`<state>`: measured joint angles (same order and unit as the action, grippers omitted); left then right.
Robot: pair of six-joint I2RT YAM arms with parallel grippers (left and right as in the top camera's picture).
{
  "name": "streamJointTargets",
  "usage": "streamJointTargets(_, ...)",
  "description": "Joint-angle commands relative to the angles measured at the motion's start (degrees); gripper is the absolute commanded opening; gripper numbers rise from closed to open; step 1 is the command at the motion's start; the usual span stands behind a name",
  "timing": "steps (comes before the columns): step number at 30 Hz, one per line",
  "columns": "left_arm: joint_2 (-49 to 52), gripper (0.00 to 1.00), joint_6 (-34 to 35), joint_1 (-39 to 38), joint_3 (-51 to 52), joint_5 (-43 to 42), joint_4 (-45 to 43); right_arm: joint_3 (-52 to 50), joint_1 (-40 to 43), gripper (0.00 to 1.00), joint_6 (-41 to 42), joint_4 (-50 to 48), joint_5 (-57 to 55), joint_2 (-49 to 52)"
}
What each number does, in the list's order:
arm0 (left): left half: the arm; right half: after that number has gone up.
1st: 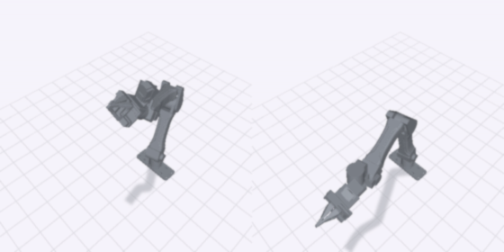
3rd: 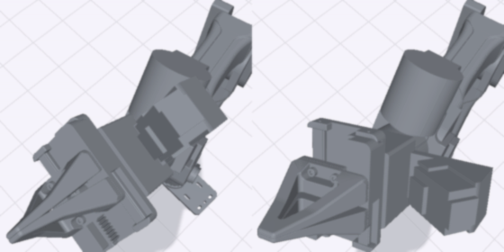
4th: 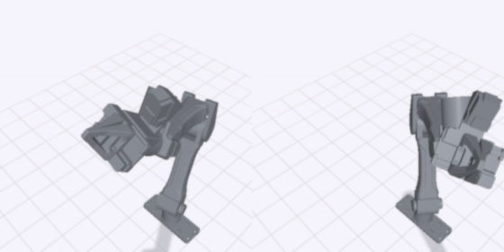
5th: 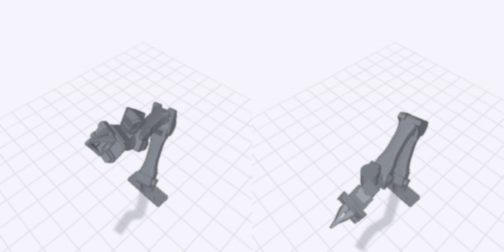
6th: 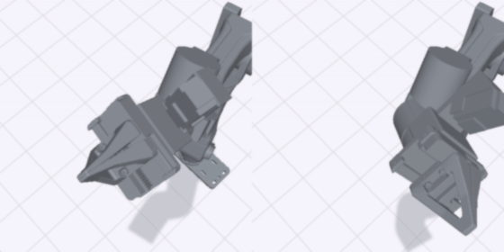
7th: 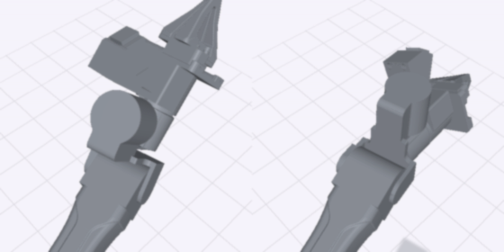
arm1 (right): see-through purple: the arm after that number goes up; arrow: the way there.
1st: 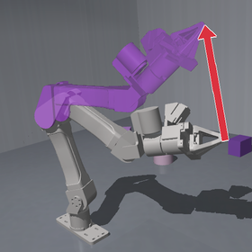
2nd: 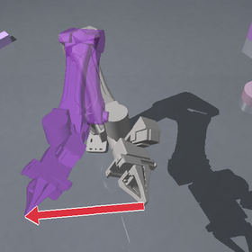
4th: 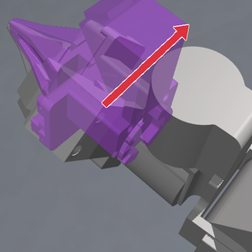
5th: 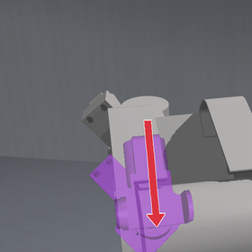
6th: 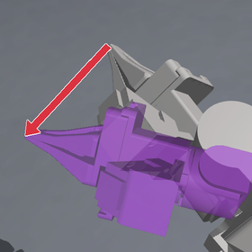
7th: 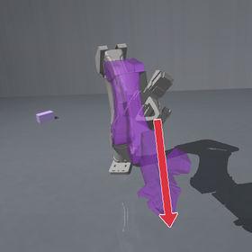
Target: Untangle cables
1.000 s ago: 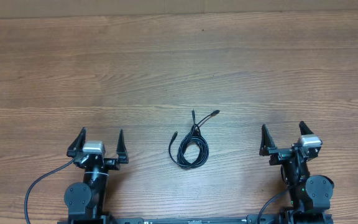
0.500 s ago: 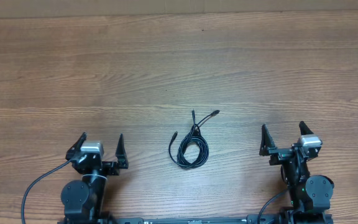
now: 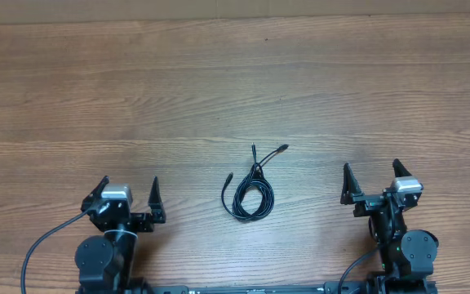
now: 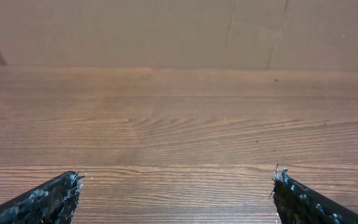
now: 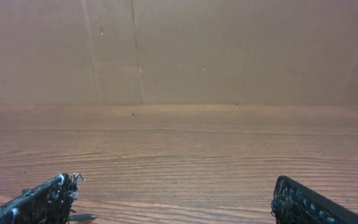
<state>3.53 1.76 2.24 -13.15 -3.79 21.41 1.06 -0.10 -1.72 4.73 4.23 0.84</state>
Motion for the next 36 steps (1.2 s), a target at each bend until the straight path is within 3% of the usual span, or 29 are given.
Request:
streamJointTargets(1,3.43,0.99,1.03,-0.02,-3.61,0.76,-0.26,-0.61,-0.26,1.00,-0.26,-0.31,-0.31,-0.46)
streamJointTargets(22,25.14,0.99,0.98,-0.02,-15.15,-2.08,0.87,-0.61,-0.26,1.00,-0.24,-0.31,-0.31,-0.46)
streamJointTargets(29,29.88,1.00,0.31,-0.02,-20.76,-2.12,8.07,-0.61,-0.26,1.00,-0.26,-0.31,-0.31,-0.46)
streamJointTargets(36,36.30,0.99,-0.11,-0.02,-32.72,-2.25,19.76,-0.61,-0.26,1.00,-0.26,-0.31,-0.31,-0.46)
